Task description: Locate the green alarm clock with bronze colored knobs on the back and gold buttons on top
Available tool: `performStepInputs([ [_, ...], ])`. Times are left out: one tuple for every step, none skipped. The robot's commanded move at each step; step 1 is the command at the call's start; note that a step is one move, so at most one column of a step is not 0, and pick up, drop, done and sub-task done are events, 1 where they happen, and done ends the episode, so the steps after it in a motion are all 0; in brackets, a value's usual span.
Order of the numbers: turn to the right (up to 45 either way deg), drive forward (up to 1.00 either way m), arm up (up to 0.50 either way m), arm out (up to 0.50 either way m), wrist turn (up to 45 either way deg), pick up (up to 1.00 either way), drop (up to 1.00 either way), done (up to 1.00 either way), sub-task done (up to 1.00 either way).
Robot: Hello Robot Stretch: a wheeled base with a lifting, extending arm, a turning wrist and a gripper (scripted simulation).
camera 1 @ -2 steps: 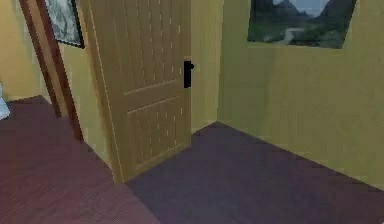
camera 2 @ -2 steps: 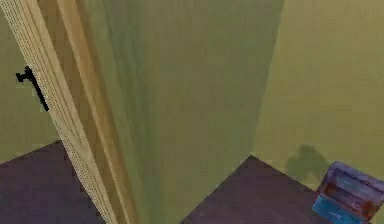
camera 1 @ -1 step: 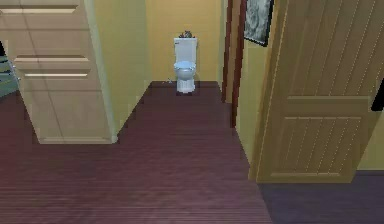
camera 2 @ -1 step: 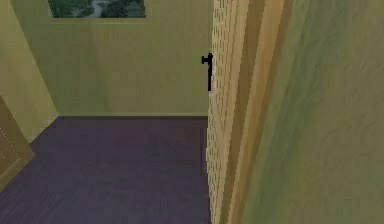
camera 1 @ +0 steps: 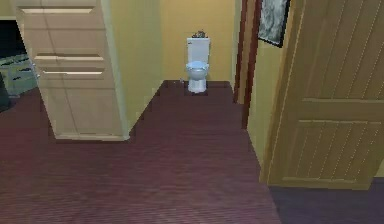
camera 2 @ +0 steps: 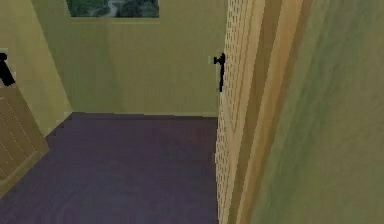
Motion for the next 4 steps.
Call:
performStepInputs([
  [0.0,1.0,0.0,0.0,0.0,0.0,0.0,0.0,0.0],
  [-3.0,0.0,0.0,0.0,0.0,0.0,0.0,0.0,0.0],
  [0.0,0.65,0.0,0.0,0.0,0.0,0.0,0.0,0.0],
  [6.0,0.0,0.0,0.0,0.0,0.0,0.0,0.0,0.0],
])
